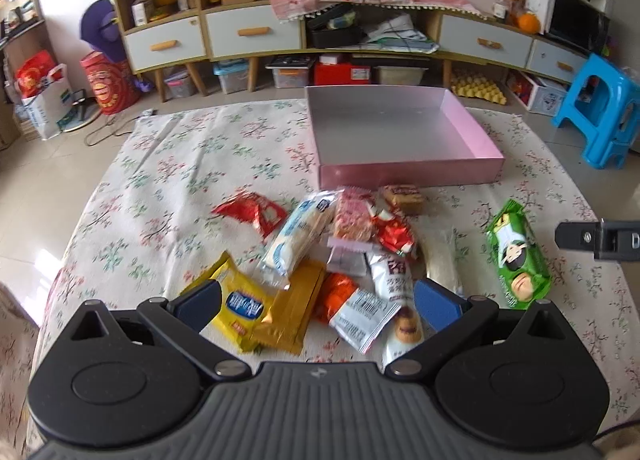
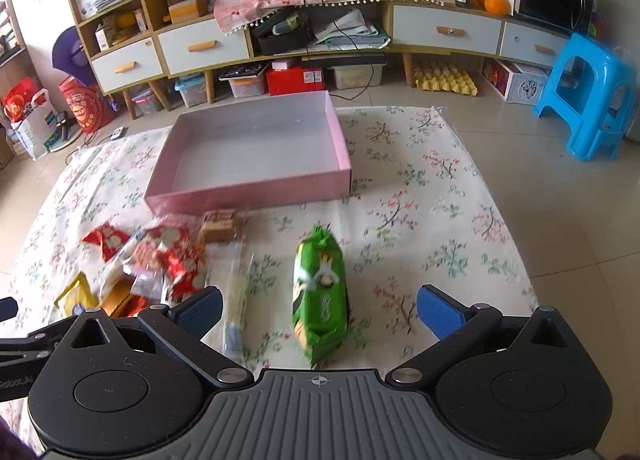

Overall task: Organize snacks
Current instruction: 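Grasp the green snack bag with the right tool while the left tool grasps the red-and-white pack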

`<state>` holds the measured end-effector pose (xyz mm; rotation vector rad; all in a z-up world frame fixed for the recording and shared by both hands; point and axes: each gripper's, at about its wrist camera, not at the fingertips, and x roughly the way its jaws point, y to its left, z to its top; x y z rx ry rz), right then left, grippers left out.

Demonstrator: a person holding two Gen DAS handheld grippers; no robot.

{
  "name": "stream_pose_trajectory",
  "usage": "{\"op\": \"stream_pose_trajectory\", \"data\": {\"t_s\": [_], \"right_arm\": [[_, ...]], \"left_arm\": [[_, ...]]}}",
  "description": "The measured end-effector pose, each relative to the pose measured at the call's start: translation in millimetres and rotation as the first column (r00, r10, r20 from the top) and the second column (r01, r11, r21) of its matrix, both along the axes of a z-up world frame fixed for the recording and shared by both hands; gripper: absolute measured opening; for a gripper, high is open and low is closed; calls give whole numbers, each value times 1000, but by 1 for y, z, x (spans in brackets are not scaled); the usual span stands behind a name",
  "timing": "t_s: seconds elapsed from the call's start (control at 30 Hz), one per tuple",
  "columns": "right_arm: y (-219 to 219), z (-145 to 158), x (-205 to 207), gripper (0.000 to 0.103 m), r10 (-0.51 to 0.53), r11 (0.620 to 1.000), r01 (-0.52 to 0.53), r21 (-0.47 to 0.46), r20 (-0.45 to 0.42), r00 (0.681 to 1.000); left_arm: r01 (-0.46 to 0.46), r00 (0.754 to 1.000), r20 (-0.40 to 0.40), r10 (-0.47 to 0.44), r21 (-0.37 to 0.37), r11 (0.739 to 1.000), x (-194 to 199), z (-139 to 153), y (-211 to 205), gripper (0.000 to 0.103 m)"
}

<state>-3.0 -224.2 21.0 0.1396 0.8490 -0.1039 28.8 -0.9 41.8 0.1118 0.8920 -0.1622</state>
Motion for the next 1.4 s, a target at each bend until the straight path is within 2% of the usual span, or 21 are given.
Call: {"op": "stream_pose_trajectory", "data": {"t_s": [0.1,0.2,0.3,0.4,0.53,0.67,0.8,0.97,1.1,1.2,1.27,1.33,1.4], "right_arm": [[-9,1,13,103,-3,1000,3,23,-4,1000],[-17,-6,26,103,-3,998,5,59,-34,999],[-23,-24,37,103,-3,996,9,91,-72,997],[-30,-45,51,103,-20,988,44,150,-161,987],[-40,-54,59,103,-40,974,77,211,-175,984],[-49,-63,66,103,-49,949,109,295,-204,978],[-51,-77,72,101,-47,928,133,348,-245,968],[-48,-86,76,89,-43,921,145,363,-274,961],[-45,-89,80,72,-44,921,147,362,-280,959],[-44,-91,81,60,-41,920,148,364,-285,958],[-42,-91,81,52,-44,922,150,358,-286,957],[-43,-91,81,45,-51,923,154,352,-286,957],[-44,-90,80,43,-55,923,158,351,-287,956]], "left_arm": [[37,998,-47,-37,-2,999,14,-1,-4,103],[64,996,-62,-67,-42,997,29,-8,-7,102],[116,993,-14,-116,-52,992,41,-22,-12,99],[165,986,-1,-165,-58,985,53,-31,-19,87],[209,978,6,-209,-95,973,65,-38,-27,82],[206,977,-24,-212,-139,969,78,-46,-32,70],[186,980,-39,-194,-155,970,88,-48,-34,64],[152,985,-57,-164,-179,972,97,-50,-33,52],[123,989,-62,-135,-172,977,102,-50,-32,41],[98,991,-68,-111,-177,979,105,-51,-29,29],[84,992,-74,-99,-191,978,107,-51,-27,17],[70,992,-85,-90,-215,974,108,-50,-24,13],[56,992,-95,-81,-241,969,109,-49,-20,9]]}}
